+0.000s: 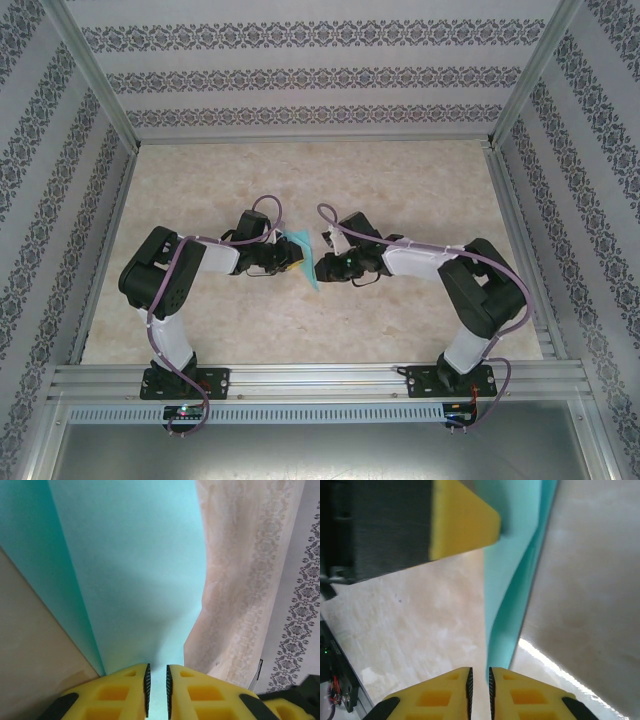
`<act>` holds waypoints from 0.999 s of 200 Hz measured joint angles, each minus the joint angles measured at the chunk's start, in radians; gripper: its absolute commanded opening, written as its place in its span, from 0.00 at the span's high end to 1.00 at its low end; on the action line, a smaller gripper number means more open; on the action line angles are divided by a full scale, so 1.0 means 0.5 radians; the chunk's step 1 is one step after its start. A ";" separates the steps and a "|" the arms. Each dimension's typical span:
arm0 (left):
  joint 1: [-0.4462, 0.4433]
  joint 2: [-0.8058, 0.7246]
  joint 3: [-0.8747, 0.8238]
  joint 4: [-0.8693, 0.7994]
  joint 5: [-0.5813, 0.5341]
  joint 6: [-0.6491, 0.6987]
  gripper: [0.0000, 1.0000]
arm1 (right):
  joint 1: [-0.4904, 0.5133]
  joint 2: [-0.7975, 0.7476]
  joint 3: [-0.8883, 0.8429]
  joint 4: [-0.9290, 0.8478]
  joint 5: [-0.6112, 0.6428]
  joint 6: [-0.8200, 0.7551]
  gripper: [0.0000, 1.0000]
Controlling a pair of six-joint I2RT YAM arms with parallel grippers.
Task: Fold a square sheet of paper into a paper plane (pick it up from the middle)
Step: Fold the wing for the fifth time at the center of the table.
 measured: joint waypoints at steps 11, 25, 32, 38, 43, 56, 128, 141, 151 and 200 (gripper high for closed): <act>0.000 0.001 0.008 -0.018 -0.002 -0.001 0.80 | 0.037 -0.007 0.023 -0.027 0.042 -0.009 0.87; 0.000 0.000 0.020 -0.043 -0.008 -0.002 0.80 | 0.097 -0.001 0.065 -0.077 0.111 -0.032 0.88; -0.001 0.000 0.024 -0.053 -0.012 -0.002 0.80 | 0.132 0.005 0.093 -0.104 0.149 -0.041 0.88; -0.001 0.001 0.027 -0.063 -0.017 -0.006 0.80 | 0.160 0.014 0.119 -0.124 0.179 -0.047 0.88; -0.001 0.000 0.031 -0.069 -0.020 -0.008 0.80 | 0.182 0.025 0.141 -0.134 0.201 -0.053 0.88; -0.002 0.000 0.043 -0.097 -0.031 -0.016 0.80 | 0.227 0.058 0.198 -0.154 0.256 -0.070 0.88; -0.003 0.000 0.089 -0.197 -0.070 -0.076 0.80 | 0.286 0.158 0.291 -0.253 0.505 -0.109 0.78; -0.003 0.000 0.091 -0.201 -0.072 -0.077 0.80 | 0.285 0.141 0.273 -0.252 0.544 -0.108 0.75; -0.003 0.000 0.091 -0.202 -0.072 -0.078 0.80 | 0.284 0.125 0.255 -0.252 0.560 -0.105 0.74; -0.004 0.000 0.092 -0.202 -0.076 -0.085 0.80 | 0.271 0.127 0.246 -0.243 0.553 -0.095 0.74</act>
